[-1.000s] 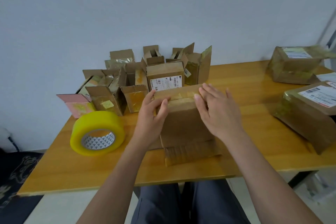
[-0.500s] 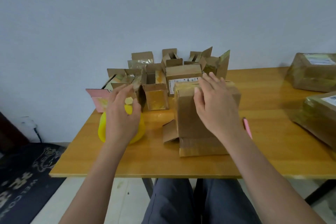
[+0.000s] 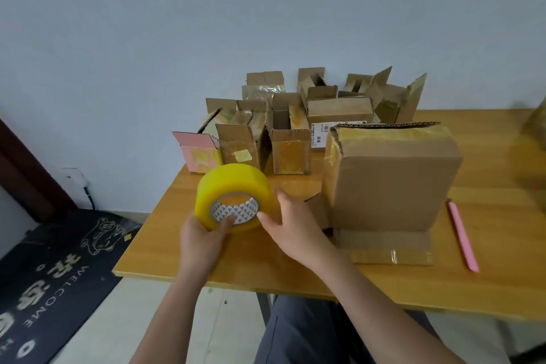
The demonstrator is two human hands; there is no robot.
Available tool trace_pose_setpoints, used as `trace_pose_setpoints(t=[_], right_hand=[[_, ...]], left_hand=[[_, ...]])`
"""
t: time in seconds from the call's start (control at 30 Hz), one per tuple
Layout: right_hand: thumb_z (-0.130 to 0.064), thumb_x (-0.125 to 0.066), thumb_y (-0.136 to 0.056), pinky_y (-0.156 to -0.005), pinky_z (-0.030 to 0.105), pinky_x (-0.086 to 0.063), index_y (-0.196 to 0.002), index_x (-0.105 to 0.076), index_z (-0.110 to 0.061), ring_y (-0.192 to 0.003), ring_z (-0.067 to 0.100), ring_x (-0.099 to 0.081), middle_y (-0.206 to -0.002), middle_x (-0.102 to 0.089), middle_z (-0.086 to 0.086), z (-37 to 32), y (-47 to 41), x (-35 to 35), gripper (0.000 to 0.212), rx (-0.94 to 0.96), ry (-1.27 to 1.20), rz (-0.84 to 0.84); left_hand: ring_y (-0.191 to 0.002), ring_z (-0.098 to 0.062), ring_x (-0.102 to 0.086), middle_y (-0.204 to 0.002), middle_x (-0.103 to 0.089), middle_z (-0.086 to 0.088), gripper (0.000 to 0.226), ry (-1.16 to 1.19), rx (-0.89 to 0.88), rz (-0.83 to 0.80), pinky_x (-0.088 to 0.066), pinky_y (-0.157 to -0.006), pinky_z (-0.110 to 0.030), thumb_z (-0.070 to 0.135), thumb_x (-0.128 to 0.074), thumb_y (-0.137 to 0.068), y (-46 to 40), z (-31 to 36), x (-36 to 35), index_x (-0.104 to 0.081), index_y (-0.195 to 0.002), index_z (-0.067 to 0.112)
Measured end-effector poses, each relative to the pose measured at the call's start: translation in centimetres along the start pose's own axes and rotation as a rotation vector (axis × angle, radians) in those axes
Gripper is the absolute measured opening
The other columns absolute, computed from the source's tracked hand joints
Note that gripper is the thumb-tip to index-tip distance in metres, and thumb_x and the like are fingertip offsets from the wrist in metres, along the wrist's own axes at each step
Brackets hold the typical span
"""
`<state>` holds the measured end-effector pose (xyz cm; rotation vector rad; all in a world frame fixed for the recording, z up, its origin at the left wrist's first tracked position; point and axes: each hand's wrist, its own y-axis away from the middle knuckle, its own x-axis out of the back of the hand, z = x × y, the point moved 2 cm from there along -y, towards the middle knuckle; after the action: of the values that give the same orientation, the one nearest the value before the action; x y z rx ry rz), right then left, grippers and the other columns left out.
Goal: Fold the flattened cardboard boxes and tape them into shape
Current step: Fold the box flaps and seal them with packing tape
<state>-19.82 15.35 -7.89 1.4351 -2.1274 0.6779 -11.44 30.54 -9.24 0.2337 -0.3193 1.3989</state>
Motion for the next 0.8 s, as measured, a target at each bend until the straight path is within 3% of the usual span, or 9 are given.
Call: trace_pose_setpoints(t=[0.07,0.17,0.27,0.4,0.5,0.6,0.7,0.8], right_hand=[[-0.042,-0.052,-0.098,-0.085,0.014,-0.050,-0.141,-0.042,-0.021,-0.111,0.006,-0.059,-0.126,-0.059,-0.006,0.9,-0.5,-0.7,0.049,-0.006,-0.084,-0.015],[-0.037,-0.049,-0.099,-0.081,0.012,-0.051,-0.131,-0.053,-0.017,-0.104,0.008,-0.063,-0.119,-0.065,-0.002,1.7,-0.7,-1.1,0.037,-0.004,-0.112,0.073],[-0.039,-0.048,-0.098,-0.075,0.006,-0.048,-0.126,-0.056,-0.015,-0.096,0.001,-0.062,-0.116,-0.067,-0.001,2.0,-0.6,-1.2,0.037,0.006,-0.107,0.115],[-0.038,-0.050,-0.097,-0.074,0.003,-0.047,-0.125,-0.058,-0.015,-0.088,-0.004,-0.059,-0.116,-0.067,-0.002,0.6,-0.9,-1.4,0.038,0.047,-0.166,0.144],[-0.043,-0.049,-0.094,-0.072,0.002,-0.047,-0.122,-0.060,-0.016,-0.084,-0.006,-0.059,-0.115,-0.069,-0.003,-0.8,-1.0,-1.6,0.041,0.064,-0.187,0.170],[-0.044,-0.049,-0.094,-0.063,0.007,-0.048,-0.111,-0.064,-0.012,-0.071,-0.007,-0.058,-0.094,-0.070,-0.004,-2.4,-1.1,-0.5,0.040,0.131,-0.180,0.232],[-0.035,-0.052,-0.098,-0.051,0.011,-0.040,-0.101,-0.065,-0.010,-0.061,-0.003,-0.057,-0.069,-0.057,-0.015,-3.5,-2.0,1.6,0.028,0.190,-0.180,0.293],[-0.034,-0.054,-0.099,-0.053,0.019,-0.045,-0.106,-0.066,-0.010,-0.065,0.004,-0.061,-0.076,-0.067,-0.006,-4.5,-2.0,3.9,0.028,0.227,-0.181,0.346]], left_hand=[[-0.093,-0.026,-0.065,-0.095,-0.068,-0.003,0.024,0.063,0.004,-0.004,-0.049,-0.072,-0.032,0.024,-0.076,-0.084,0.1,-0.1,-0.5,-0.062,-0.103,0.021],[-0.104,-0.021,-0.059,-0.115,-0.062,0.002,0.045,0.145,0.018,-0.054,-0.050,-0.085,-0.038,0.031,-0.072,-0.085,0.0,-0.5,-1.2,-0.052,-0.125,0.027],[-0.113,-0.022,-0.058,-0.124,-0.060,0.003,0.058,0.290,0.034,-0.125,-0.052,-0.088,-0.040,0.038,-0.063,-0.086,0.2,-0.6,-1.6,-0.041,-0.140,0.034],[-0.113,-0.019,-0.062,-0.125,-0.061,0.003,0.060,0.555,-0.028,-0.175,-0.059,-0.085,-0.042,0.032,-0.058,-0.084,0.1,0.3,-0.5,-0.040,-0.141,0.035],[-0.121,-0.025,-0.059,-0.133,-0.058,-0.001,0.059,0.615,-0.095,-0.194,-0.059,-0.082,-0.044,0.031,-0.056,-0.089,-0.3,1.1,0.6,-0.038,-0.144,0.033],[-0.125,-0.027,-0.057,-0.137,-0.056,-0.003,0.070,0.710,-0.138,-0.187,-0.058,-0.084,-0.045,0.044,-0.065,-0.085,-0.5,2.5,1.1,-0.035,-0.147,0.029],[-0.126,-0.026,-0.056,-0.139,-0.055,-0.002,0.073,0.709,-0.202,-0.192,-0.056,-0.086,-0.049,0.047,-0.067,-0.086,-1.1,4.5,0.7,-0.034,-0.148,0.027],[-0.125,-0.027,-0.057,-0.139,-0.055,-0.004,0.061,0.725,-0.234,-0.183,-0.058,-0.081,-0.043,0.035,-0.056,-0.091,-1.4,6.8,0.1,-0.035,-0.147,0.027]])
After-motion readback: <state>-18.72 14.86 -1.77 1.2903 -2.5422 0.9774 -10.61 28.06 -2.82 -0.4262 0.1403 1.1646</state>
